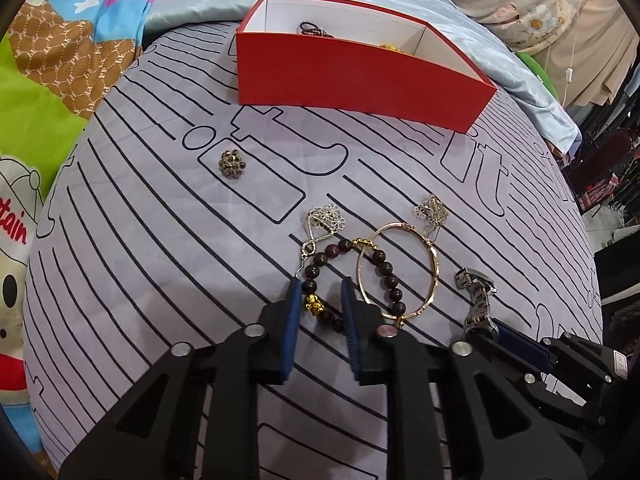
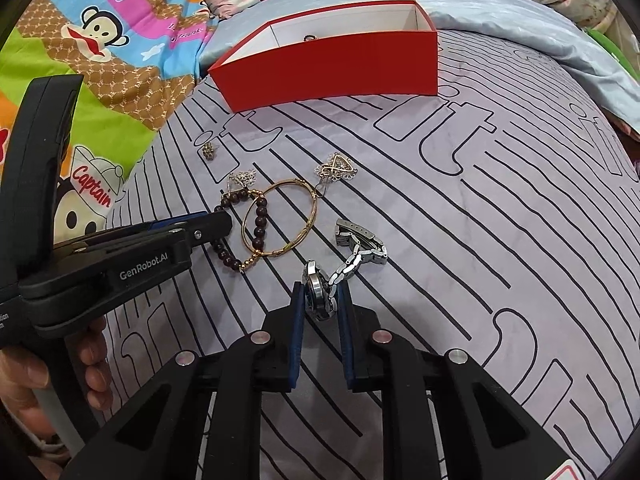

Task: Organize jewelry
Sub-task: 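Grasp the silver watch with the right tool while the left grasps the dark bead bracelet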

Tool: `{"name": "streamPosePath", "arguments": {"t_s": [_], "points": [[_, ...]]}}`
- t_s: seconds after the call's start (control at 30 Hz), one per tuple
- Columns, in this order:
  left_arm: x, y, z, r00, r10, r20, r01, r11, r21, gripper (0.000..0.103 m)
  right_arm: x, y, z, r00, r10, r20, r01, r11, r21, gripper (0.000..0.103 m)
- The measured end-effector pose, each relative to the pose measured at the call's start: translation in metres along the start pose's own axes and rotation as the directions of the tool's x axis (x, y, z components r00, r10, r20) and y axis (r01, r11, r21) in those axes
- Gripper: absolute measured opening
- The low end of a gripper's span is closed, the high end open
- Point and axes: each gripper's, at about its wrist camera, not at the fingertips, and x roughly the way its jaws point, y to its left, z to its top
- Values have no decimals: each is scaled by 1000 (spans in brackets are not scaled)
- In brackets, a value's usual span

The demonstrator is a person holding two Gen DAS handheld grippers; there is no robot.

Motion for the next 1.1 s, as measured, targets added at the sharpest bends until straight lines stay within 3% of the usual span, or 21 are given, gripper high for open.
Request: {"name": "streamPosePath", "arguments": {"t_s": [0.13, 0.37, 0.43, 1.1], "points": [[1, -3, 0, 1000, -9, -1, 9, 1000, 14, 8, 0, -1, 0, 1000, -1, 2, 1, 1000, 4, 15], [-10, -5, 0, 999, -34, 9, 34, 999, 20, 8, -6, -1, 3, 1000, 4, 21, -4, 1000, 4, 15], [-16, -6, 1, 999, -45, 17, 45, 999, 18, 7, -10, 0, 5, 1000, 7, 30, -7, 1000, 4, 9], [-71, -12, 19, 986, -101, 129, 98, 995, 27, 7, -45, -1, 18, 992, 31, 125, -33, 999, 17, 9]]}}
